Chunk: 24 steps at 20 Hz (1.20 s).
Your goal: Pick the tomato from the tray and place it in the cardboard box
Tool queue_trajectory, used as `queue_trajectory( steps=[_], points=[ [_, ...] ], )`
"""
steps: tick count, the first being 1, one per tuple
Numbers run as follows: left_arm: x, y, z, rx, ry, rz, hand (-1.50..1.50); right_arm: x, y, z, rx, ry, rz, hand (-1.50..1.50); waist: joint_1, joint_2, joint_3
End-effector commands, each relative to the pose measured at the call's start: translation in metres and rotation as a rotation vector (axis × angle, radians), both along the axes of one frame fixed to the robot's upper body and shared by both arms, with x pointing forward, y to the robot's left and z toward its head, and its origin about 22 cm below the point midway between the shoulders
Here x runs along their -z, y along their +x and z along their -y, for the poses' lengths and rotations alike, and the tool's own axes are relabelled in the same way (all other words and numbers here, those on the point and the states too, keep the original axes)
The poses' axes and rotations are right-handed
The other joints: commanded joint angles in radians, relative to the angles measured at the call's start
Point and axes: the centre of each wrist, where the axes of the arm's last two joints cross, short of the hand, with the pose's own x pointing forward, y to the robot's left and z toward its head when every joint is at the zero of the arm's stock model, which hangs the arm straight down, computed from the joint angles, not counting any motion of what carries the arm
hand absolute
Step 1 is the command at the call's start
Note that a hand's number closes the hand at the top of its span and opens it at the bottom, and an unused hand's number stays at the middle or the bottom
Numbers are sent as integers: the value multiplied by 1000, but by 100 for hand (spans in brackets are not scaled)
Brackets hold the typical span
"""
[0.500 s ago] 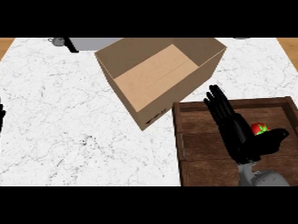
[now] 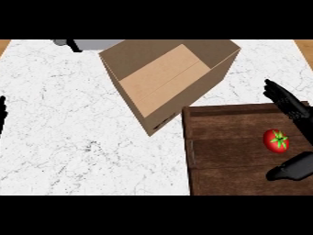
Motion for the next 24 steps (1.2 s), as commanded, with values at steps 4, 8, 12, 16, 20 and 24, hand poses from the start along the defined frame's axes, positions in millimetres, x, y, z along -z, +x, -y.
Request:
queue_trajectory(
  steps=[4, 8, 12, 16, 20, 24],
  points=[
    [1, 11, 4, 32, -7, -21, 0, 62, -35, 97, -57, 170, 38, -150, 10, 22, 12],
    [-6, 23, 5, 47, -6, -39, 0, 58, -22, 127, -159, 155, 139, -150, 35, 19, 10],
    [4, 19, 10, 82, -4, -19, 0, 18, -8, 159, -125, -141, 209, -150, 59, 20, 9],
    [-3, 29, 14, 84, 0, -34, 0, 8, -5, 158, -253, -418, 169, -150, 53, 18, 8],
    [6, 29, 10, 80, 7, -27, 0, -24, 18, 161, -310, -565, 119, -150, 62, 18, 5],
    [-14, 37, 5, 101, 7, -33, 0, -13, 39, 131, -388, -771, 57, -150, 75, 17, 5]
  ],
)
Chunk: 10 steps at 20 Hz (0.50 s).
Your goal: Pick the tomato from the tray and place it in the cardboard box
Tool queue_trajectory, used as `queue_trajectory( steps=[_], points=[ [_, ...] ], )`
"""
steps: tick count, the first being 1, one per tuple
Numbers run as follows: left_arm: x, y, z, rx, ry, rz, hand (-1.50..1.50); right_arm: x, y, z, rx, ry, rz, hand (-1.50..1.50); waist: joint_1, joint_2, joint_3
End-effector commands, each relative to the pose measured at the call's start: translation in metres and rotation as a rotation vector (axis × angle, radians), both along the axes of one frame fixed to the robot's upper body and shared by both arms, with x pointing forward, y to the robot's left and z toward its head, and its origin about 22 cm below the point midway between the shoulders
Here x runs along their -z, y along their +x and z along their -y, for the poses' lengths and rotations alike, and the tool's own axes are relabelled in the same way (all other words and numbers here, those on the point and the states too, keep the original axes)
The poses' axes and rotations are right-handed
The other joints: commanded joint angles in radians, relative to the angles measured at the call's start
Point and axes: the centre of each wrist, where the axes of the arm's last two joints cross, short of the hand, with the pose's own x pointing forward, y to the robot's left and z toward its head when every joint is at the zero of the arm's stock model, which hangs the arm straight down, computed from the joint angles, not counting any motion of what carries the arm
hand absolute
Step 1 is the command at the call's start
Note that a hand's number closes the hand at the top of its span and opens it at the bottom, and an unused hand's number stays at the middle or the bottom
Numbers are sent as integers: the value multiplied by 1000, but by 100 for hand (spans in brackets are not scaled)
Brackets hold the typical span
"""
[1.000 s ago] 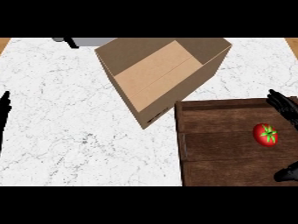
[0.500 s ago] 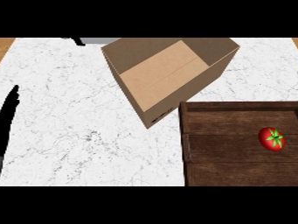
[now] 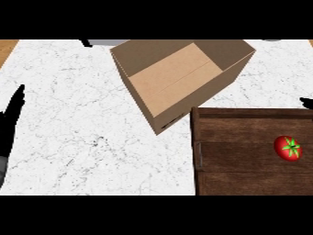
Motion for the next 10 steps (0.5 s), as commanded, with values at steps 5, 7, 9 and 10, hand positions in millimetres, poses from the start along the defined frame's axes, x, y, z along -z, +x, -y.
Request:
queue_trajectory(
  steps=[5, 7, 9, 10],
  points=[
    [6, 6, -10, -23, 0, -14, 0, 7, 41, -39, -151, -155, -141, -150, -18, -5, -2],
    [8, -2, 13, -27, -13, -5, 0, 9, 43, -45, -149, -185, -166, -150, -23, -9, -2],
    [20, -2, 6, -29, 3, -12, 0, 27, 44, -54, -151, -238, -130, -150, -29, -8, -2],
    [-1, 9, -4, -30, -22, -22, 0, 4, 50, -46, -147, -224, -137, -150, -32, -9, -2]
  ],
)
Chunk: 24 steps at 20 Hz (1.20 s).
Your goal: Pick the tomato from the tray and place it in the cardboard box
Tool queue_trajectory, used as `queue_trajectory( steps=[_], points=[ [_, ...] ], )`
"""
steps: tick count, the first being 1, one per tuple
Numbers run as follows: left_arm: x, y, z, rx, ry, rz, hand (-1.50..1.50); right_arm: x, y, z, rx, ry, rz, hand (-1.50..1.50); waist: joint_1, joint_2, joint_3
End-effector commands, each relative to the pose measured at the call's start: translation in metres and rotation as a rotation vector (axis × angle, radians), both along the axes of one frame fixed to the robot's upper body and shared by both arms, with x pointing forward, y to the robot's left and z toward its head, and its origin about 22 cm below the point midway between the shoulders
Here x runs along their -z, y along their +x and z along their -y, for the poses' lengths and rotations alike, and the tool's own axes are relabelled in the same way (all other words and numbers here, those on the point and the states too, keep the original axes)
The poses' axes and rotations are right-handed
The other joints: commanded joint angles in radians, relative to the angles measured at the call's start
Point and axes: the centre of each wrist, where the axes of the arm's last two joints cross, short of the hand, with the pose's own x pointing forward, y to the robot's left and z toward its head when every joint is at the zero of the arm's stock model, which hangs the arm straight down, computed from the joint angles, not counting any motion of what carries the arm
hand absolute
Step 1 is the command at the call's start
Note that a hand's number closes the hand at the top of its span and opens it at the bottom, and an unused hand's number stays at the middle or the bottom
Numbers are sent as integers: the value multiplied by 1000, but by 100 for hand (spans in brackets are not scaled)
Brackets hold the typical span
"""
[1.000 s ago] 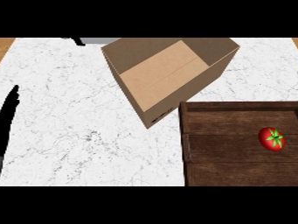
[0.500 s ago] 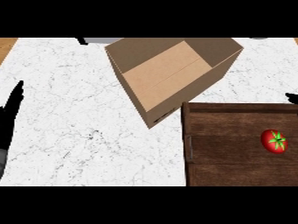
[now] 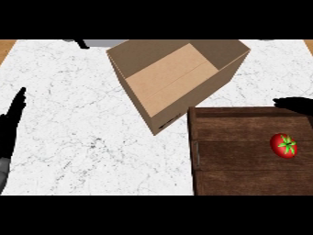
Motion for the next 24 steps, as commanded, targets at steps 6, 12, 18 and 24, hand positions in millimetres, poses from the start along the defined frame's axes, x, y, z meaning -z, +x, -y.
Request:
queue_trajectory(
  steps=[6, 12, 18, 24],
  points=[
    [6, -6, -11, -7, -1, 3, 0, 30, 6, -25, -59, -15, -51, -150, -15, -4, -1],
    [6, 0, -4, -6, -3, 5, 0, 35, 0, -35, -68, 2, -85, -150, -22, -5, -1],
    [-7, -15, -23, -24, 1, -5, 0, 17, -1, -24, -142, 73, -110, -150, -14, -6, -1],
    [13, -9, -15, -24, 20, -3, 0, 12, -18, -49, -176, 84, -89, -150, -29, -7, -2]
  ],
)
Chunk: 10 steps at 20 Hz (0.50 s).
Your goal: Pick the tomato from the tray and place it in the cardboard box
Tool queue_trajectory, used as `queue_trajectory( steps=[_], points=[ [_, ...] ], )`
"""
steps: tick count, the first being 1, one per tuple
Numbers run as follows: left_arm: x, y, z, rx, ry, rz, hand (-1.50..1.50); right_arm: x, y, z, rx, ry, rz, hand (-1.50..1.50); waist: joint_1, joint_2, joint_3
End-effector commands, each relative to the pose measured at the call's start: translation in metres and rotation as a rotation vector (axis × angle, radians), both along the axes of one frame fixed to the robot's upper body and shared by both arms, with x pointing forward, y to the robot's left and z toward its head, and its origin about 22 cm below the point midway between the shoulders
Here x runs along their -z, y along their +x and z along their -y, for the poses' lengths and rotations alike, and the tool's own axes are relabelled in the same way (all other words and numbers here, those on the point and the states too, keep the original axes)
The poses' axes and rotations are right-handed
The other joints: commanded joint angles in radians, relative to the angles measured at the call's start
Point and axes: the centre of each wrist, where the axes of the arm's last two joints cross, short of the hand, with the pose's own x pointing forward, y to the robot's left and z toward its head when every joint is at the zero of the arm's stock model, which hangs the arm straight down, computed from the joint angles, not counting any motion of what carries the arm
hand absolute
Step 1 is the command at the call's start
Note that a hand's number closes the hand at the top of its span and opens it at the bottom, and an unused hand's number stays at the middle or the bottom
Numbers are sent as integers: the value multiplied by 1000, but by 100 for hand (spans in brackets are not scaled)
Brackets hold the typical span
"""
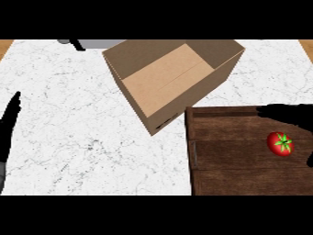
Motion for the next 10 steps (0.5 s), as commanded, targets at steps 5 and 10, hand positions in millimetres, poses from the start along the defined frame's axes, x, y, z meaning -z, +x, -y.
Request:
queue_trajectory(
  steps=[5, 10],
  points=[
    [-5, -5, -3, 6, -4, 2, 0, -15, -12, -9, -33, -82, -68, -150, 4, 1, 0],
    [-16, 6, 3, 14, -4, 8, 0, 22, -14, -19, 22, -129, -113, -150, 8, 2, 1]
  ],
)
